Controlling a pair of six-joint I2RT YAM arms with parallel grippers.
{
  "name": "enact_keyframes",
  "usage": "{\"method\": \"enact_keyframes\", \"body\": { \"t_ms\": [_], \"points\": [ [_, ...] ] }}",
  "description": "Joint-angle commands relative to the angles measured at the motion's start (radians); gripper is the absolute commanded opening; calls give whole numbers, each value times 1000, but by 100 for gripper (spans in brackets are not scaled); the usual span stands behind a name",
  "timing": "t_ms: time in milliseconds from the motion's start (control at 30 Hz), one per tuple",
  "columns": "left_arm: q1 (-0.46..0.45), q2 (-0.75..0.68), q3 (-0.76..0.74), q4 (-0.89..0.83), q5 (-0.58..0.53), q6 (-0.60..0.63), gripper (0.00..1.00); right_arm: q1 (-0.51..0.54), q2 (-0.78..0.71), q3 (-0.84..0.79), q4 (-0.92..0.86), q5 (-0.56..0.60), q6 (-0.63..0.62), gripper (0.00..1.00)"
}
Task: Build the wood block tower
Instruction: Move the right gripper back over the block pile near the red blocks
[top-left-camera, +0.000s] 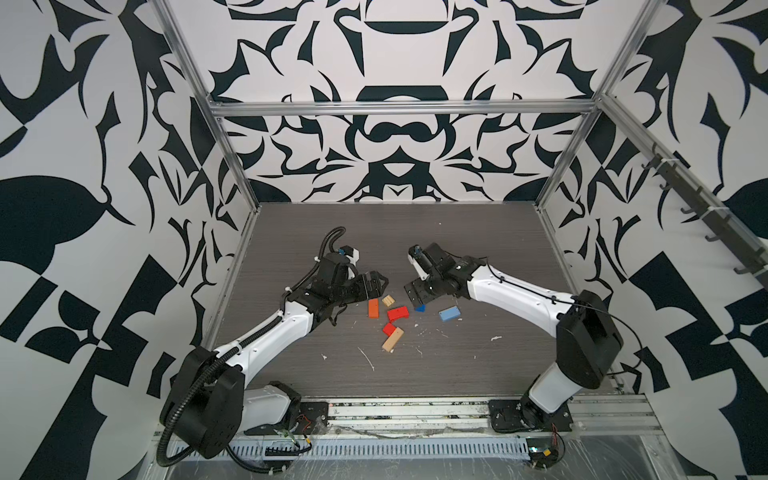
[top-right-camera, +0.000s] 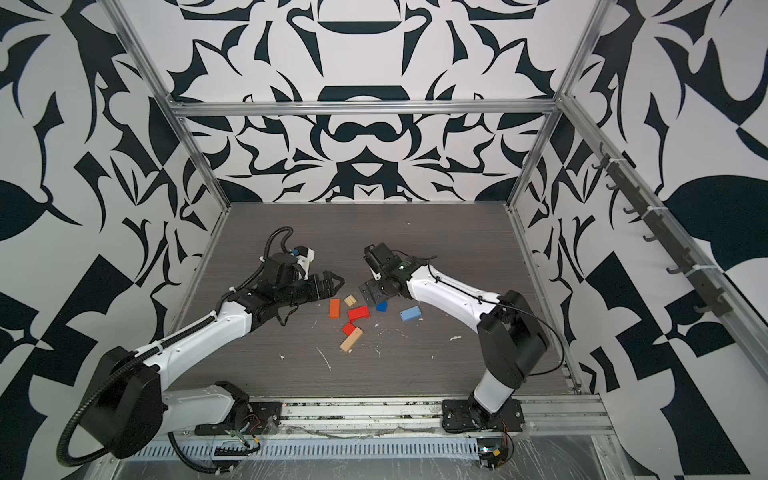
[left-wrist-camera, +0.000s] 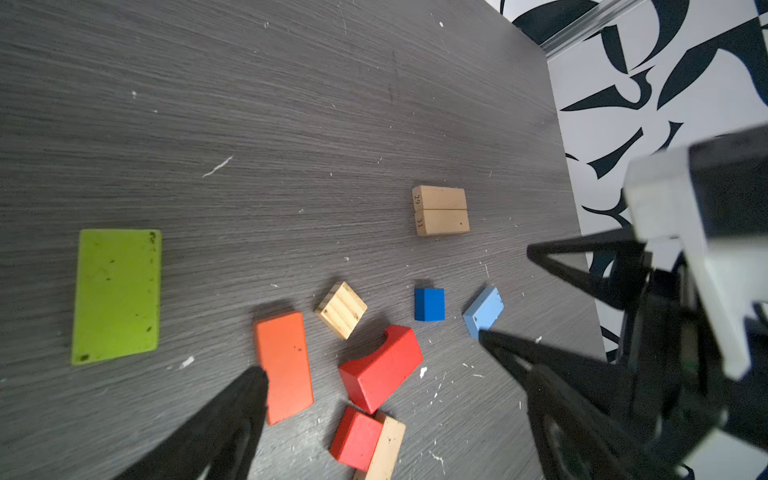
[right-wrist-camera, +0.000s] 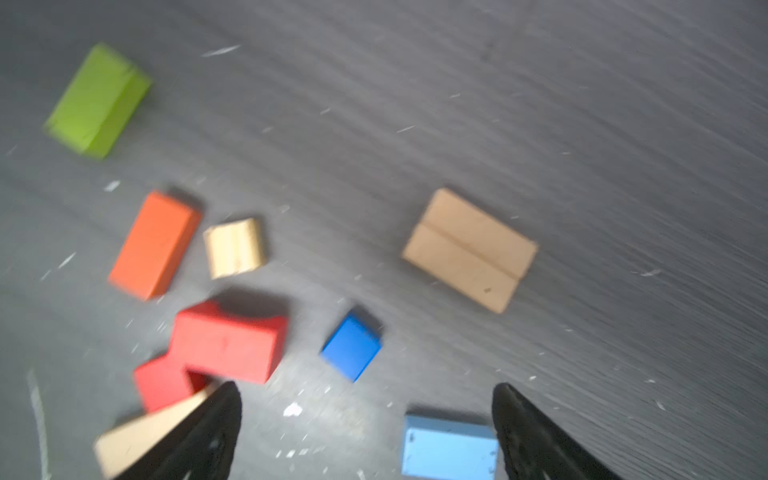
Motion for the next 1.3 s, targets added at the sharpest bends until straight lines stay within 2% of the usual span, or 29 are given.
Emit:
{"method": "enact_keyframes", "body": {
  "t_ms": [0, 167, 500, 867, 1267],
  "points": [
    [1, -13, 23, -12, -9, -26, 99, 23, -79, -46, 13, -69, -55, 96],
    [19, -1, 32, -18, 11, -37, 100, 63, -140, -115, 47, -139, -78, 95],
    [50, 6, 50, -25, 42, -48, 100, 190, -106, -153, 100, -104, -92, 95],
    [63, 37, 44, -23, 44, -50, 99, 287, -2, -130, 129, -62, -78, 95],
    [93, 21, 41, -50, 47, -41, 99, 307, 119, -102, 172, -37, -57, 95]
  ]
}}
